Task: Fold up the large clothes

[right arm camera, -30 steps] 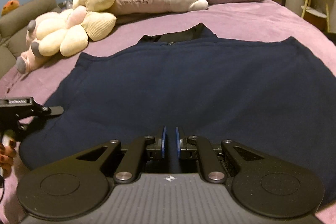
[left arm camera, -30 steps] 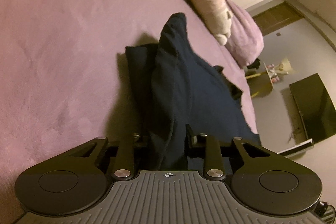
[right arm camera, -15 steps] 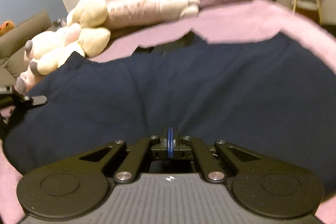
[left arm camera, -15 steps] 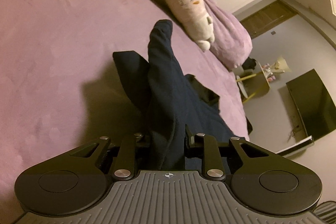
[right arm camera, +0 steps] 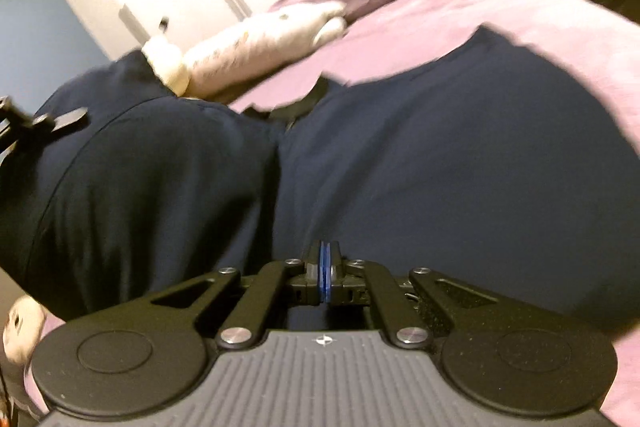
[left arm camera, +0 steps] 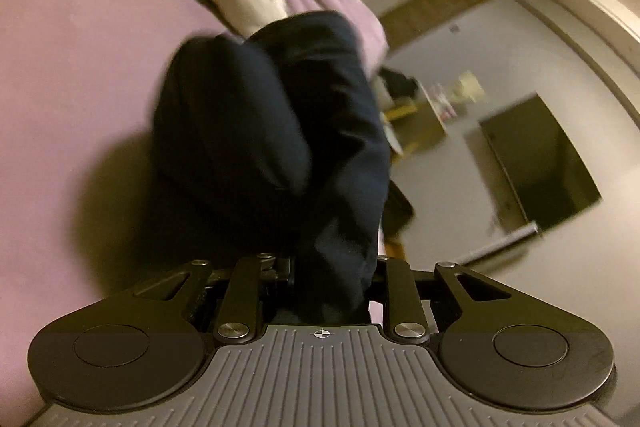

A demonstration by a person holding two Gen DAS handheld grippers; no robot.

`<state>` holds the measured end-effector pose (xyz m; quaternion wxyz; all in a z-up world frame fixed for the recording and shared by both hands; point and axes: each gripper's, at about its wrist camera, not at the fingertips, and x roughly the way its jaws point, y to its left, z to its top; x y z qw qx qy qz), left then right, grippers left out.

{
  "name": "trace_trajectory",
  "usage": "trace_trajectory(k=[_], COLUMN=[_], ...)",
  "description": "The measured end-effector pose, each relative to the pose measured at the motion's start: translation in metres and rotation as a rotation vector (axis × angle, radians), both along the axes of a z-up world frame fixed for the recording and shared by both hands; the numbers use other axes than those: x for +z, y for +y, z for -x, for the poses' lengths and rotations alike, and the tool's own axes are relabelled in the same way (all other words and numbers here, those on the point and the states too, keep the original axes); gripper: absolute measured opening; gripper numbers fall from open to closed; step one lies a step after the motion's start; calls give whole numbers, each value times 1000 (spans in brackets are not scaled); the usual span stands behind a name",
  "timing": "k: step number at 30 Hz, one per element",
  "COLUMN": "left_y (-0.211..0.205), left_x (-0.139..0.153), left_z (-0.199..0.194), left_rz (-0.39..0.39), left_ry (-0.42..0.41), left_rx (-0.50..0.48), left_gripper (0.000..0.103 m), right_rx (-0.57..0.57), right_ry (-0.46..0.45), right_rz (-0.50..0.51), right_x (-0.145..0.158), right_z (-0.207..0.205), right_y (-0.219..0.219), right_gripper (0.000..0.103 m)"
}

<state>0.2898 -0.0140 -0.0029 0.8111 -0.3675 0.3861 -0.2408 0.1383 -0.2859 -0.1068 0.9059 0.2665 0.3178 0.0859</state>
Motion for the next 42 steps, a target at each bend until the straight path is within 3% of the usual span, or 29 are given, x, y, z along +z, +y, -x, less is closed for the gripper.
trace_trajectory(k=[5,7,9,11,14,17,20,22,26,31,34,37,39,42], left_y=[-95,-117,-129,-134,-128,-114,-104,-106,-121,-95,-62,-33,-19,-16], left_x=[-52,-75,-97,-97,-76,-66,-75,-82,-72,-49,-30,-30,-45,-75], left_z=[-13,-15,-15,-9,11,26,37,39,45,64,74,64,45,19], left_rz=[-33,-19,-7,-40,-67,-45,-1,29,-61,-141,-152,-281,-339,-241], left_ry=[31,35,37,-6,-56,-100,-109,-82,-141,-172,-225,-248,-159,-12], left_rx=[-135,-164,-162,-168,-172,-143,-125,-127,-169,-247,-162,41,159,120], left_gripper=[26,34,34,33,44,47,49,57,61,61,65,66,64,60], right_rx=[-107,-146,-180,-206,-213,-161,-77,-31,90,117,94,92,91,77], right_ry=[-5,0,-2,-10,-65,-134,-202,-216,-160,120,132,109,97,95], right_rz=[-14,-20,-31,-33,-54,-91,-104,-117,-88,50,64,95,138,157], right_x=[-3,-4,-6,-3,13,35,58,68,73,20,-3,-9,-10,4], right_z=[15,21,26,31,35,24,-3,-24,-57,-82,-80,-75,-71,-66], right_y=[-47,-65,-78,-87,-97,-98,-84,-75,-59,-55,-68,-67,-60,-58], right_gripper=[1,1,2,2,2,4,4,4,4,4,0,0,0,0])
